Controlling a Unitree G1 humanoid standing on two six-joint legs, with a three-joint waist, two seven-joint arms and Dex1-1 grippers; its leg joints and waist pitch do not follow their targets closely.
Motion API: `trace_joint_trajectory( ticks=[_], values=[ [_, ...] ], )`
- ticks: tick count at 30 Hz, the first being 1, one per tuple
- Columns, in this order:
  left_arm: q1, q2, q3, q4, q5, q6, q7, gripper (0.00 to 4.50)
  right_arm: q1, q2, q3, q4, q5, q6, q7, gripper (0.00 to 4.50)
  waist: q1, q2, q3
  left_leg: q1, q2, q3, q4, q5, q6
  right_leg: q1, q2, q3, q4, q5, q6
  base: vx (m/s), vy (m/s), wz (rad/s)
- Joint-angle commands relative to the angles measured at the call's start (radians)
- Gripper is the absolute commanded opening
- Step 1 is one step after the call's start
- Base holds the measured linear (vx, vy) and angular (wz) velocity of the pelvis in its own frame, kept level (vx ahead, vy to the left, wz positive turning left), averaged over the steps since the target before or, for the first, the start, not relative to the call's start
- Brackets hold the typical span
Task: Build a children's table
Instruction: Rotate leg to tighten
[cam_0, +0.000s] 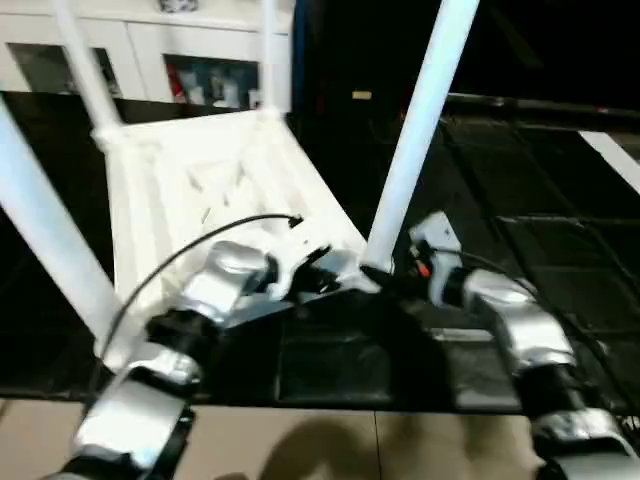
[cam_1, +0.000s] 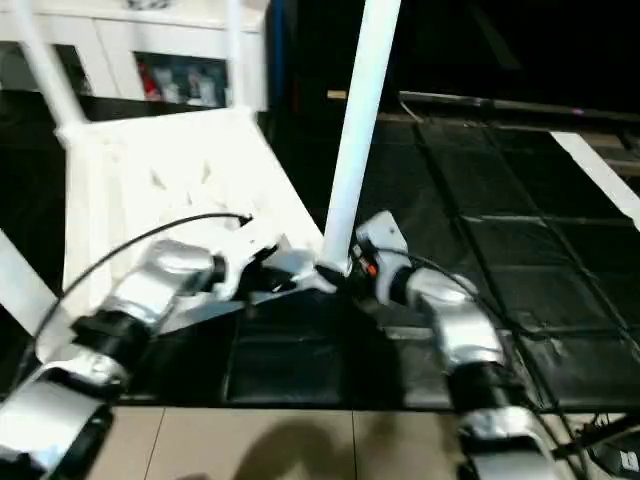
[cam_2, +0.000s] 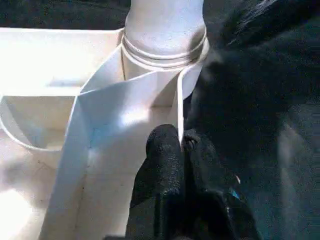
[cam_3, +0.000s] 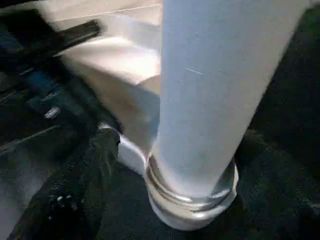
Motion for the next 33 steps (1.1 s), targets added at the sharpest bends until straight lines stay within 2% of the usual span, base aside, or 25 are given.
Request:
trace_joint_trajectory(
  ticks=[1, 6, 8, 14, 16, 17, 22, 24, 27, 30, 33],
  values=[
    [-0.009, -0.001, -0.021, -0.051, -0.039, -0.047, -0.089, 0.00, -0.008, -0.009, 0.041, 0.004, 0.022, -0.052, 0.111, 3.77, 0.005, 0.001, -0.064, 0.008, 0.075, -0.034, -0.062, -0.153, 0.071, 0.051, -0.121, 0.077, -0.081, -0.250, -0.154, 0.000, 0.000, 0.00],
    [-0.007, 0.042, -0.043, -0.063, -0.049, -0.074, -0.195, 0.00, -0.037, -0.052, 0.050, 0.065, 0.040, -0.098, 0.237, 3.77, 0.022, 0.004, -0.066, 0.014, 0.080, -0.030, -0.061, -0.149, 0.065, 0.047, -0.121, 0.078, -0.075, -0.227, -0.179, 0.000, 0.000, 0.00],
    [-0.002, 0.062, -0.054, -0.064, -0.055, -0.090, -0.252, 0.00, -0.063, -0.062, 0.054, 0.105, 0.044, -0.117, 0.294, 3.77, 0.026, 0.006, -0.067, 0.010, 0.080, -0.030, -0.059, -0.138, 0.065, 0.049, -0.121, 0.077, -0.071, -0.211, -0.183, 0.000, 0.000, 0.00],
    [0.009, 0.088, -0.082, -0.064, -0.049, -0.134, -0.336, 0.00, -0.100, -0.064, 0.069, 0.147, 0.065, -0.100, 0.395, 3.63, 0.035, 0.005, -0.069, 0.009, 0.080, -0.030, -0.058, -0.124, 0.070, 0.050, -0.120, 0.076, -0.066, -0.191, -0.185, 0.000, 0.000, 0.00],
    [0.012, 0.093, -0.088, -0.069, -0.050, -0.141, -0.359, 0.00, -0.111, -0.066, 0.080, 0.165, 0.069, -0.100, 0.440, 3.41, 0.037, 0.005, -0.070, 0.010, 0.080, -0.030, -0.057, -0.125, 0.069, 0.050, -0.122, 0.076, -0.067, -0.195, -0.185, 0.000, 0.000, 0.00],
    [0.012, 0.097, -0.090, -0.073, -0.050, -0.144, -0.367, 0.00, -0.116, -0.073, 0.094, 0.176, 0.066, -0.104, 0.472, 3.35, 0.042, 0.002, -0.069, 0.010, 0.081, -0.030, -0.058, -0.125, 0.069, 0.049, -0.122, 0.076, -0.066, -0.205, -0.185, 0.000, 0.000, 0.00],
    [0.011, 0.102, -0.094, -0.075, -0.054, -0.151, -0.377, 0.00, -0.125, -0.076, 0.099, 0.204, 0.067, -0.123, 0.500, 2.97, 0.049, 0.007, -0.067, 0.015, 0.083, -0.030, -0.059, -0.142, 0.053, 0.045, -0.123, 0.077, -0.072, -0.247, -0.175, 0.000, 0.000, 0.00],
    [0.011, 0.105, -0.095, -0.074, -0.055, -0.156, -0.384, 0.00, -0.130, -0.071, 0.096, 0.218, 0.065, -0.133, 0.501, 2.64, 0.049, 0.007, -0.069, 0.014, 0.083, -0.030, -0.060, -0.140, 0.049, 0.046, -0.123, 0.077, -0.070, -0.233, -0.175, 0.000, 0.000, 0.00],
    [0.010, 0.106, -0.094, -0.072, -0.054, -0.160, -0.391, 0.00, -0.133, -0.065, 0.096, 0.225, 0.066, -0.133, 0.506, 2.51, 0.048, 0.007, -0.071, 0.011, 0.081, -0.031, -0.058, -0.129, 0.052, 0.049, -0.122, 0.077, -0.065, -0.202, -0.182, 0.000, 0.000, 0.00],
    [0.010, 0.107, -0.094, -0.067, -0.051, -0.165, -0.392, 0.00, -0.135, -0.058, 0.100, 0.227, 0.073, -0.126, 0.520, 2.19, 0.049, 0.009, -0.071, 0.010, 0.081, -0.031, -0.058, -0.129, 0.052, 0.049, -0.121, 0.076, -0.066, -0.204, -0.182, 0.000, 0.000, 0.00],
    [0.008, 0.108, -0.097, -0.063, -0.052, -0.166, -0.391, 0.00, -0.137, -0.053, 0.106, 0.234, 0.082, -0.125, 0.532, 2.11, 0.049, 0.010, -0.071, 0.010, 0.082, -0.032, -0.059, -0.136, 0.050, 0.049, -0.121, 0.075, -0.067, -0.211, -0.181, 0.000, 0.000, 0.00]
  ],
)
